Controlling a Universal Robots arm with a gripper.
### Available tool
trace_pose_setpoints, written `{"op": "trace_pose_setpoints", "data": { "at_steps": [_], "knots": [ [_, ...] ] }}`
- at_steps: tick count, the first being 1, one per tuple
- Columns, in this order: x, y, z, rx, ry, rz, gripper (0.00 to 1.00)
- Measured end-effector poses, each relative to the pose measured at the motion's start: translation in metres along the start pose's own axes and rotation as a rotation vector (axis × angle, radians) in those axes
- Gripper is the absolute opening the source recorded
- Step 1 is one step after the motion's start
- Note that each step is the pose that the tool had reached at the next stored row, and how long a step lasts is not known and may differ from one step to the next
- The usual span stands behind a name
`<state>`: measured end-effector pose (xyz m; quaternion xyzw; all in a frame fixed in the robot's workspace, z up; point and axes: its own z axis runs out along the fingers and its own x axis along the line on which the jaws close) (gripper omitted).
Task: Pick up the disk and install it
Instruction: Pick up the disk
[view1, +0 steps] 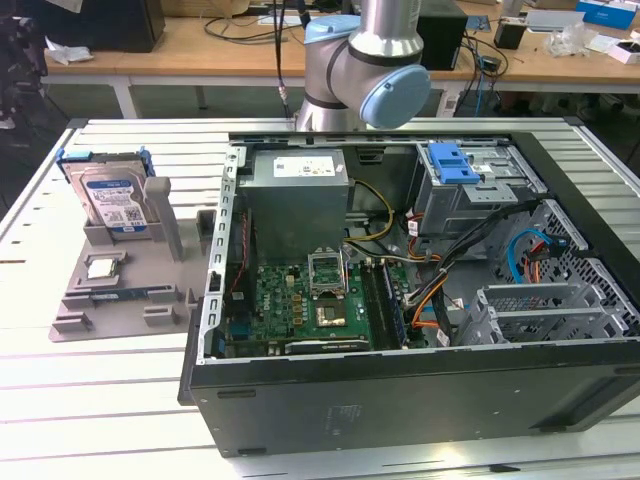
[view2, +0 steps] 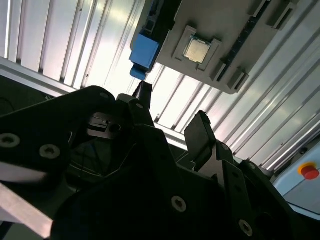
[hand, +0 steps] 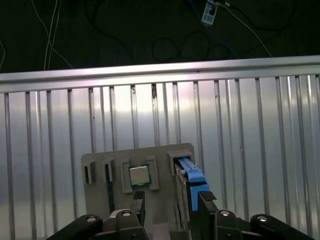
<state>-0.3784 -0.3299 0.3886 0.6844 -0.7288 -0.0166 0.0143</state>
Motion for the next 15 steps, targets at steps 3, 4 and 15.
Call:
{"op": "trace_pose_setpoints", "data": {
  "at_steps": [3, 4, 15],
  "knots": [
    [-0.0105, -0.0026, 0.0002, 0.0, 0.0003, 0.0, 0.54],
    [-0.0129, -0.0033, 0.0002, 0.0, 0.0004, 0.0, 0.54],
    [-0.0359, -0.0112, 0.0012, 0.0002, 0.0007, 0.0, 0.54]
  ]
}}
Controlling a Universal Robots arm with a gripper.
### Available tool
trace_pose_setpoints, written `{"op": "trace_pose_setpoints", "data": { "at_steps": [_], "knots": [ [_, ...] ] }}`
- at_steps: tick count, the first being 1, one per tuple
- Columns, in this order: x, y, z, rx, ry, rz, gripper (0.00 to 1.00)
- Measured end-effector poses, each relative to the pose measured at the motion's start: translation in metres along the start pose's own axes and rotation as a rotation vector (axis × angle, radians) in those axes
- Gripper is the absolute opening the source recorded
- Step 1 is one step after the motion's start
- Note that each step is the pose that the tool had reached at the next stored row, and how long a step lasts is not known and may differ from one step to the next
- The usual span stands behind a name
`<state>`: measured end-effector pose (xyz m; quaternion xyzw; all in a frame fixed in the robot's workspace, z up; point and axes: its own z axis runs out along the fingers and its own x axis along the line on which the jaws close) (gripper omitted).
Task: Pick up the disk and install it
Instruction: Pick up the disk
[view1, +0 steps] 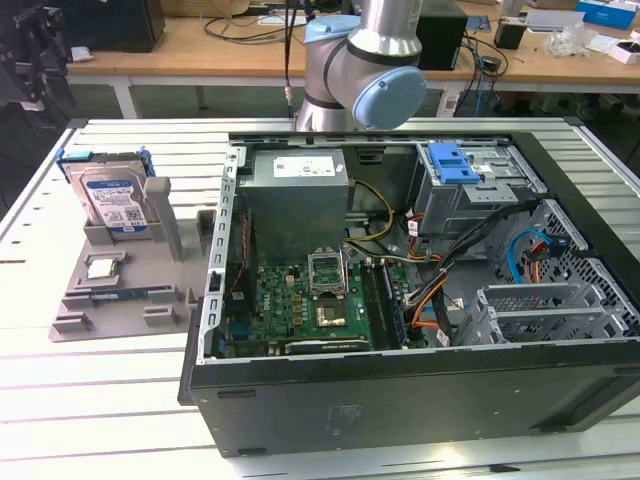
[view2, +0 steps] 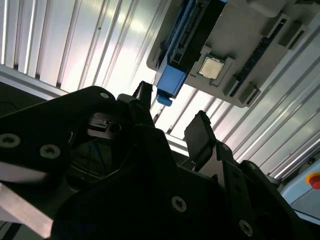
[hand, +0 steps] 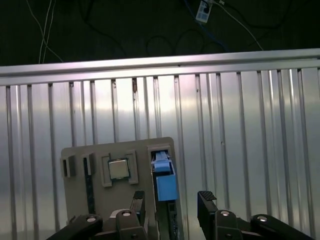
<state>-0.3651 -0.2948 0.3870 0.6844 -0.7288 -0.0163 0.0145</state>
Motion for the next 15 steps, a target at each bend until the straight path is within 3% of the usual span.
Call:
{"op": "trace_pose_setpoints", "data": {
  "at_steps": [15],
  "knots": [
    [-0.029, -0.0118, 0.0019, -0.0002, 0.0001, 0.0, 0.54]
  ]
}}
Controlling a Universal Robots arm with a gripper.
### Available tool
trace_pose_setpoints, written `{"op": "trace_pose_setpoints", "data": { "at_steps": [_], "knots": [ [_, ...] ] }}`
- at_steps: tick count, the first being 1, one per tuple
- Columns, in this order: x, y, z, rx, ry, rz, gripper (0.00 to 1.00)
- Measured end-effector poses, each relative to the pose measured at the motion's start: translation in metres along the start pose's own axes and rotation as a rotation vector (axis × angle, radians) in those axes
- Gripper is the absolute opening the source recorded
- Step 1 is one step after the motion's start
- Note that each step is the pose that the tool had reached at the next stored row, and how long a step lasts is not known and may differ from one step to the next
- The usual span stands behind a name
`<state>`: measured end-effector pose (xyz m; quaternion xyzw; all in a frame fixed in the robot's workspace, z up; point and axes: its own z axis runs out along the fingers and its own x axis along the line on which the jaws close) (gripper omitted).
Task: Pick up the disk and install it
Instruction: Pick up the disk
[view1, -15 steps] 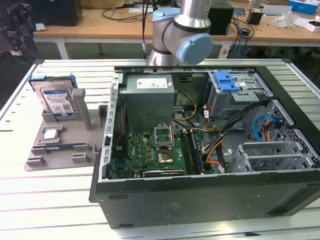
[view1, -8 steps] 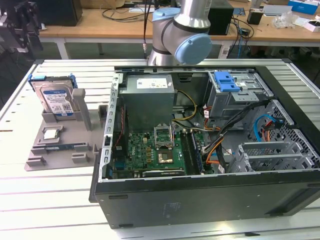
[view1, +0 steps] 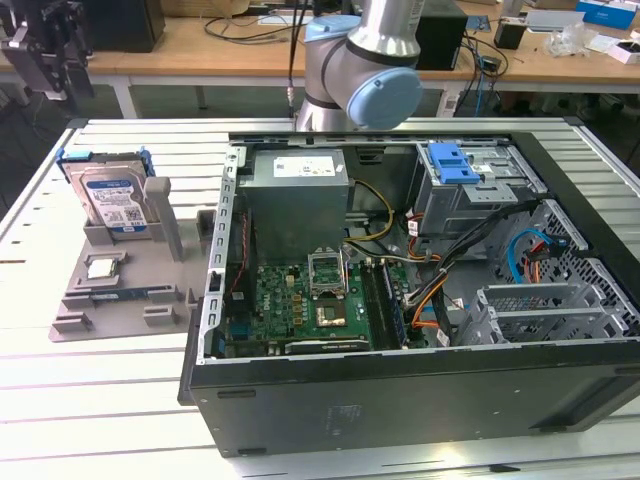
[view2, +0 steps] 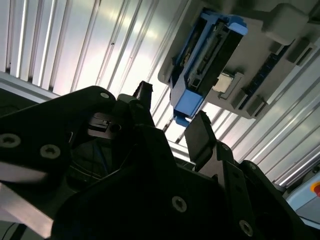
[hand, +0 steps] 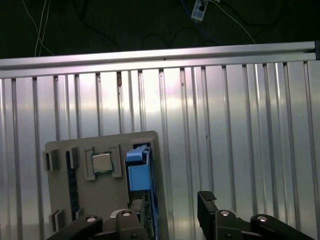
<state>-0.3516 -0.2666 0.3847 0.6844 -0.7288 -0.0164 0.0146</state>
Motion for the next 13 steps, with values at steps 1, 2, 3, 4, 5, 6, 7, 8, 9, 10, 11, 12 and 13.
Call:
{"op": "trace_pose_setpoints", "data": {
  "at_steps": [1, 2, 3, 4, 5, 6, 7, 8, 9, 10, 11, 12, 13],
  "knots": [
    [-0.0015, -0.0007, 0.0002, 0.0, 0.0, 0.0, 0.54],
    [-0.0036, -0.0018, 0.0004, 0.0001, 0.0, 0.0, 0.54],
    [-0.0048, -0.0025, 0.0006, 0.0001, 0.0, 0.0, 0.54],
    [-0.0061, -0.0032, 0.0008, 0.0002, 0.0, 0.0, 0.54],
    [-0.0078, -0.0041, 0.0011, 0.0003, -0.0001, 0.0, 0.54],
    [-0.009, -0.0048, 0.0014, 0.0002, 0.0, 0.0, 0.54],
    [-0.0159, -0.0097, 0.0087, 0.0003, 0.0006, 0.0, 0.54],
    [-0.0124, -0.0092, 0.0109, 0.0, 0.0012, 0.0, 0.54],
    [0.0065, -0.0082, 0.0113, 0.0001, 0.0021, -0.003, 0.54],
    [0.0158, -0.0085, 0.0118, 0.0002, 0.0027, -0.005, 0.54],
    [0.0184, -0.0086, 0.012, 0.0002, 0.0028, -0.005, 0.54],
    [0.0209, -0.0088, 0.0124, 0.0001, 0.003, -0.006, 0.54],
    [0.0242, -0.009, 0.014, 0.0002, 0.0031, -0.006, 0.54]
  ]
}}
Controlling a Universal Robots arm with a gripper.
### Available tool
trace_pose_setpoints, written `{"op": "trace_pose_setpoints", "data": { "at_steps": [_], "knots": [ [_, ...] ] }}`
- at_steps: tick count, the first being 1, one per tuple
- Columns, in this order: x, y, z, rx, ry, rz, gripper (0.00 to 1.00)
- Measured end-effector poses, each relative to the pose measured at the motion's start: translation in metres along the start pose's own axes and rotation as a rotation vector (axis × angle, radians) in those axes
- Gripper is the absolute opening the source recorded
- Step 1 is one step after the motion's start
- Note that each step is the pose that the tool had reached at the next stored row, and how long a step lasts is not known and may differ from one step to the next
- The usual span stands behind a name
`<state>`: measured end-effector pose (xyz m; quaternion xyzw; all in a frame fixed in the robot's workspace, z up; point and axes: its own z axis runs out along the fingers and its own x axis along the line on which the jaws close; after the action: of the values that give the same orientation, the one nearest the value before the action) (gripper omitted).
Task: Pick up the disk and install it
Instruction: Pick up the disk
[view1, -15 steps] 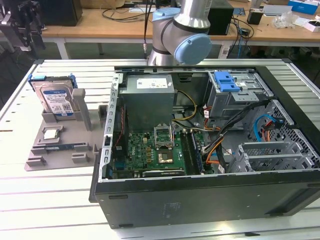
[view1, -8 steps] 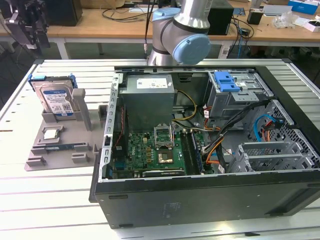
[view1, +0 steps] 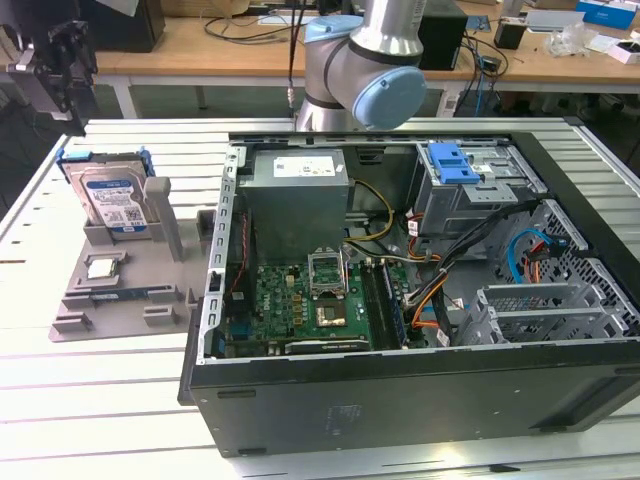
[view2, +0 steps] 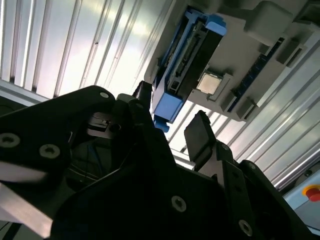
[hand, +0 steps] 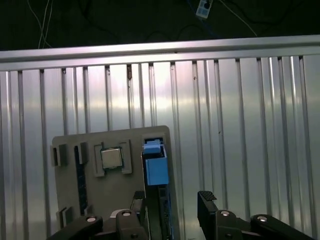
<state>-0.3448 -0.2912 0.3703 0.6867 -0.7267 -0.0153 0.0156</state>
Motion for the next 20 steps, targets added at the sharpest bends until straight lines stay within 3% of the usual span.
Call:
{"op": "trace_pose_setpoints", "data": {
  "at_steps": [11, 16, 20],
  "knots": [
    [0.0049, -0.0011, 0.0196, 0.0, 0.0006, -0.007, 0.54],
    [0.005, -0.0012, 0.0265, -0.0007, 0.0048, -0.1, 0.54],
    [0.0053, 0.0022, 0.0353, -0.0007, 0.0053, -0.11, 0.54]
  ]
}}
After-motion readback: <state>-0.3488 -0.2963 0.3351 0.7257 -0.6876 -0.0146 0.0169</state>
